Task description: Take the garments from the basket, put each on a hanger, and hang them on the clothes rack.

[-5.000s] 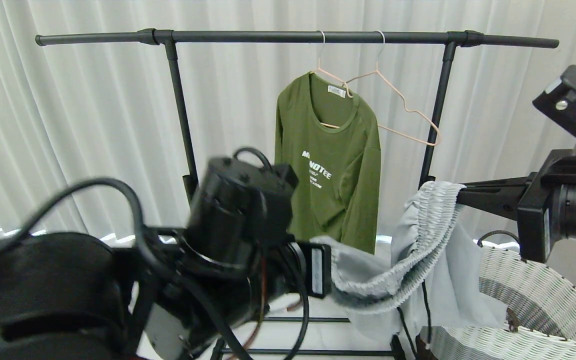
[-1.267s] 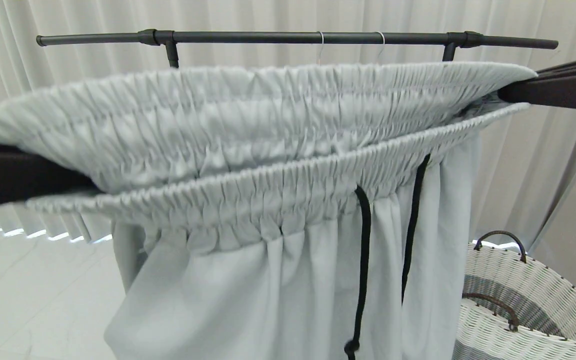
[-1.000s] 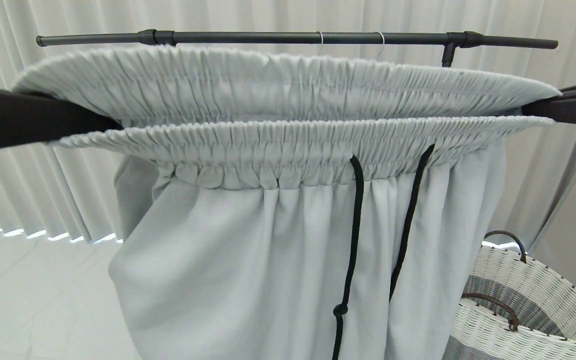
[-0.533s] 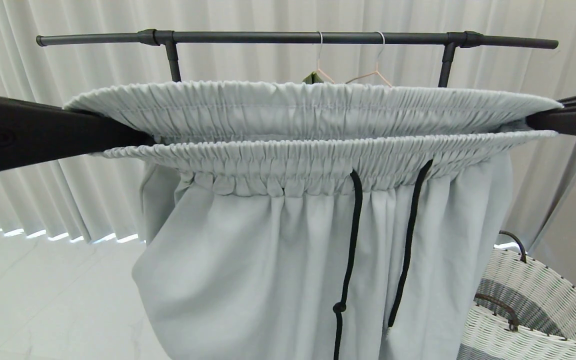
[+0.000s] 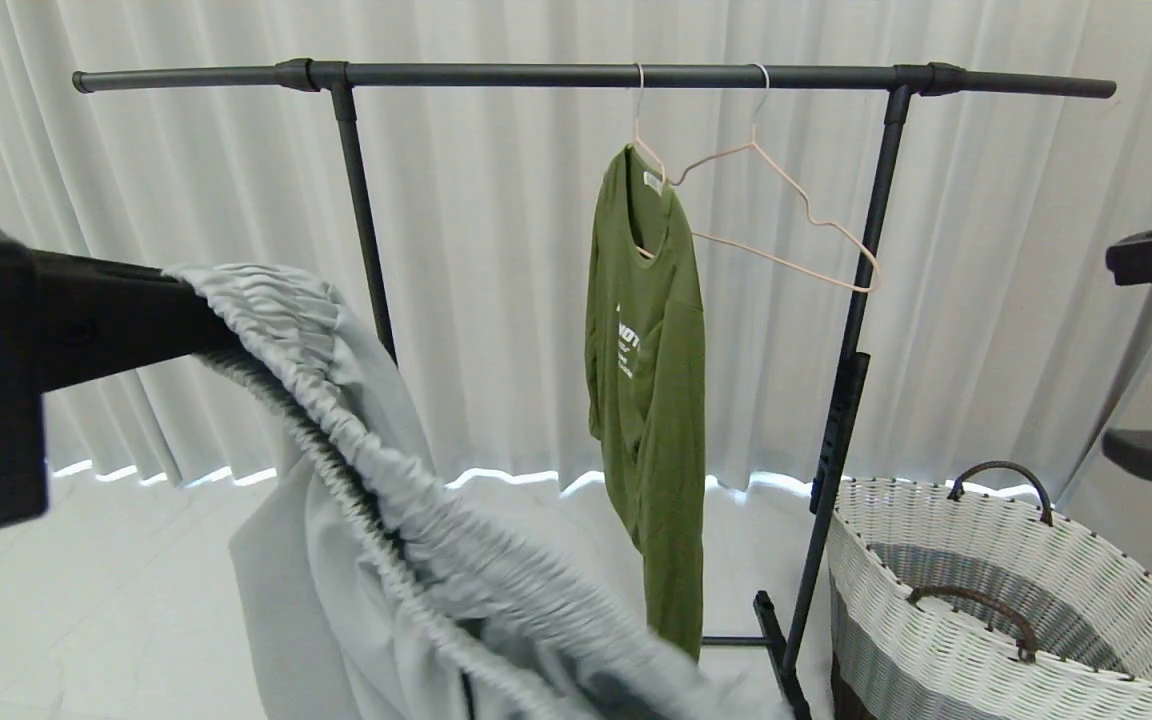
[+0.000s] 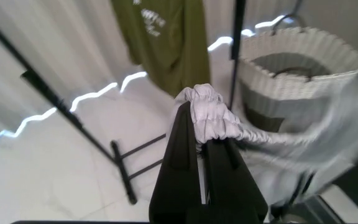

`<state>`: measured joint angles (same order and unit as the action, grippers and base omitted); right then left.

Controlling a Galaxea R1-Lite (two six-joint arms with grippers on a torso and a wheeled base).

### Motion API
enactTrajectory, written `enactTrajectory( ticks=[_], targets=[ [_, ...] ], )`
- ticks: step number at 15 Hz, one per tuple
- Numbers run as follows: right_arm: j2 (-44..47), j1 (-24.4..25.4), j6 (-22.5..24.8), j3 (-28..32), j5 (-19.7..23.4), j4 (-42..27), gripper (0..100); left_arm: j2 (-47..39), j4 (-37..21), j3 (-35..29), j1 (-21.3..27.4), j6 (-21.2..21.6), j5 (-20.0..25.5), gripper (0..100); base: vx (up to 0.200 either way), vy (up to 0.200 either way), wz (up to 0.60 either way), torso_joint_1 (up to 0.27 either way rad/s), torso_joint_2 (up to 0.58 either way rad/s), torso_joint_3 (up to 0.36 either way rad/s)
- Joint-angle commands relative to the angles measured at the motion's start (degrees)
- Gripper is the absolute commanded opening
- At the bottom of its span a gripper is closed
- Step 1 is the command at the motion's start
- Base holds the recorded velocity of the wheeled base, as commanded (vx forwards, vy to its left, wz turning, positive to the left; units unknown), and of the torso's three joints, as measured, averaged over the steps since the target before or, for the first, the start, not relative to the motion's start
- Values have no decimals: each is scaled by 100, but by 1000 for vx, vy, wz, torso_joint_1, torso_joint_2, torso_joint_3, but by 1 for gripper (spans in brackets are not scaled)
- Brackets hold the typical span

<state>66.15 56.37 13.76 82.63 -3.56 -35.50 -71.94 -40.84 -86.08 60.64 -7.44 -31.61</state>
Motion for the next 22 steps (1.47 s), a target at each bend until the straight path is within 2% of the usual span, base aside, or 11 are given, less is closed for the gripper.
enactTrajectory(
  ticks=[1, 2, 3, 4, 5, 6, 8, 12, 16, 18, 22],
  targets=[
    [-216, -47, -5, -133, -13, -1, 100, 31, 6, 126, -96, -3, -38, 0, 0, 0, 0, 0, 0, 0],
    [-234, -196, -14, -194, -136, -10, 100, 66, 6, 135, -87, 14, -47, 0, 0, 0, 0, 0, 0, 0],
    [-225, -434, 12, -274, -558, -80, 100, 110, -3, 144, -96, 32, -47, 0, 0, 0, 0, 0, 0, 0],
    [-172, -618, 56, -326, -1156, -168, 100, 180, -3, 197, -96, 93, -47, 0, 0, 0, 0, 0, 0, 0],
    [-137, -697, 39, -353, -1455, -194, 100, 242, -3, 241, -122, 181, -56, 0, 0, 0, 0, 0, 0, 0],
    [-137, -1014, -40, -511, -1578, -194, 100, 382, -3, 408, -272, 339, -56, 0, 0, 0, 0, 0, 0, 0],
    [-163, -1717, -58, -836, -1639, -159, 100, 628, -3, 698, -535, 638, -56, 0, 0, 0, 0, 0, 0, 0],
    [-410, -2359, -234, -1530, -1648, -54, 100, 848, 6, 953, -878, 735, -56, 0, 0, 0, 0, 0, 0, 0],
    [-462, -2385, -1201, -2348, -1560, 1177, 100, 857, 6, 1032, -1159, 726, -56, 0, 0, 0, 0, 0, 0, 0],
    [-524, -2394, -1297, -2576, -1560, 1449, 100, 866, 6, 1058, -1159, 726, -56, 0, 0, 0, 0, 75, -244, -190],
    [-559, -2394, -1297, -2638, -1551, 1458, 100, 866, 6, 1058, -1159, 726, -56, 0, 0, 0, 0, 149, -431, -275]
  ],
)
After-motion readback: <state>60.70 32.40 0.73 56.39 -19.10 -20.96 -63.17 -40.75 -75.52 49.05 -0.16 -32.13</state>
